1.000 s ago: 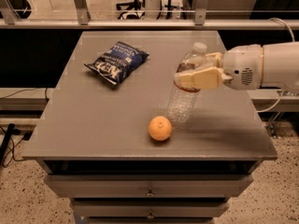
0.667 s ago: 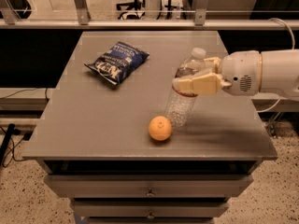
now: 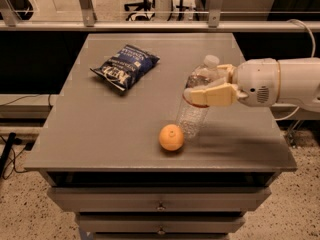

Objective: Move water bottle near orange

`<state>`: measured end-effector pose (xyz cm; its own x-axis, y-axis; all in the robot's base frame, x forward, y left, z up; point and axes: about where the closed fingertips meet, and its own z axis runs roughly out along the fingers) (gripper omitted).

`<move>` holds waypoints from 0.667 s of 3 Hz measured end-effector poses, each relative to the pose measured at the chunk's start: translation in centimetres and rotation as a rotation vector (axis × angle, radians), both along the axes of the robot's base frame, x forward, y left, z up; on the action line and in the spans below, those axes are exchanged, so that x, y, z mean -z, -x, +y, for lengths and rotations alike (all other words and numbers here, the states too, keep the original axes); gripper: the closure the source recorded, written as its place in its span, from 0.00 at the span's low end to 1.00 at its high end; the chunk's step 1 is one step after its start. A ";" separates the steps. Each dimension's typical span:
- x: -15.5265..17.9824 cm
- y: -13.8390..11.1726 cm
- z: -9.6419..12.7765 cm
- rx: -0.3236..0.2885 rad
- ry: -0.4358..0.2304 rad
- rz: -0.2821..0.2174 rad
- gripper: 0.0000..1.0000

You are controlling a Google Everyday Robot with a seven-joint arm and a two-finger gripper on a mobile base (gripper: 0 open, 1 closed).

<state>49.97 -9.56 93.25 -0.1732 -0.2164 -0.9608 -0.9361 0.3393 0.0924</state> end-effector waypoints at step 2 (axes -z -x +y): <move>-0.1 0.1 0.0 -0.007 -0.002 -0.004 0.06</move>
Offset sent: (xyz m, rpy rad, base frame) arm -0.0072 -0.0036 -0.0048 0.0164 -0.0276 0.0534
